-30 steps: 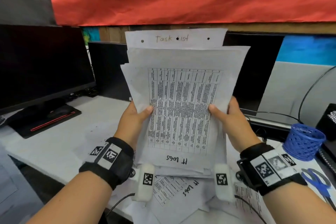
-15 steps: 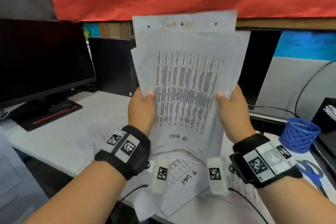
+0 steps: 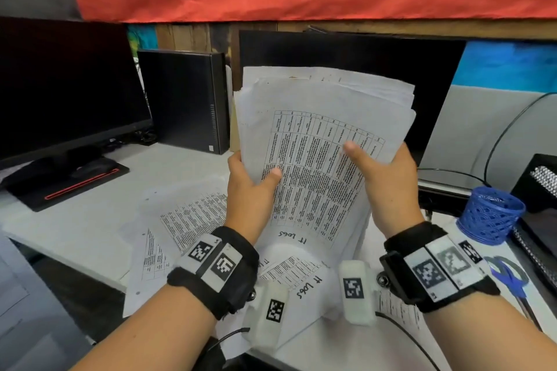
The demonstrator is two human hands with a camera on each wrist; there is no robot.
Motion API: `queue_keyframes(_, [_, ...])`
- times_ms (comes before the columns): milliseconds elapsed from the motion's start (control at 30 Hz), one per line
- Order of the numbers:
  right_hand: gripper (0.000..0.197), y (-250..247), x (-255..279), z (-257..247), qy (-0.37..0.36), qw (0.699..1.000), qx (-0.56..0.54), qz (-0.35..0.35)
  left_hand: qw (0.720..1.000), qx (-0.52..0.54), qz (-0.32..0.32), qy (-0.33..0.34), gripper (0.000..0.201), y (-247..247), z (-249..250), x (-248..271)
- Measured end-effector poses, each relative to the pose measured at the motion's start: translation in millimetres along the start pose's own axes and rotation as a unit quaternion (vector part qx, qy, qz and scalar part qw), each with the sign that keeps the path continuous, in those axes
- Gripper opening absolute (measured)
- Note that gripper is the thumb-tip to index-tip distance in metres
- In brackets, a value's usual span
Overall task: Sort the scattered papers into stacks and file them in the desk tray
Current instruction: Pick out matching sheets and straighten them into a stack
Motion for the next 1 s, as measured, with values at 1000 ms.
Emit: queue_keyframes(1000, [0.021, 3.6, 21.3, 75.6, 0.144, 0.98, 0.114, -0.07, 0.998, -0.034, 0.023, -0.046, 0.024, -5.5, -40.8, -3.2])
Point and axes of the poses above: each hand's wrist, its own x-axis away from the middle knuckle, its own y-axis out of the palm, z = x × y, the point moved 3 cm from there along -x, towards the middle knuckle, and after that the axes turned 5 degrees about y, right-handed, at the moved point
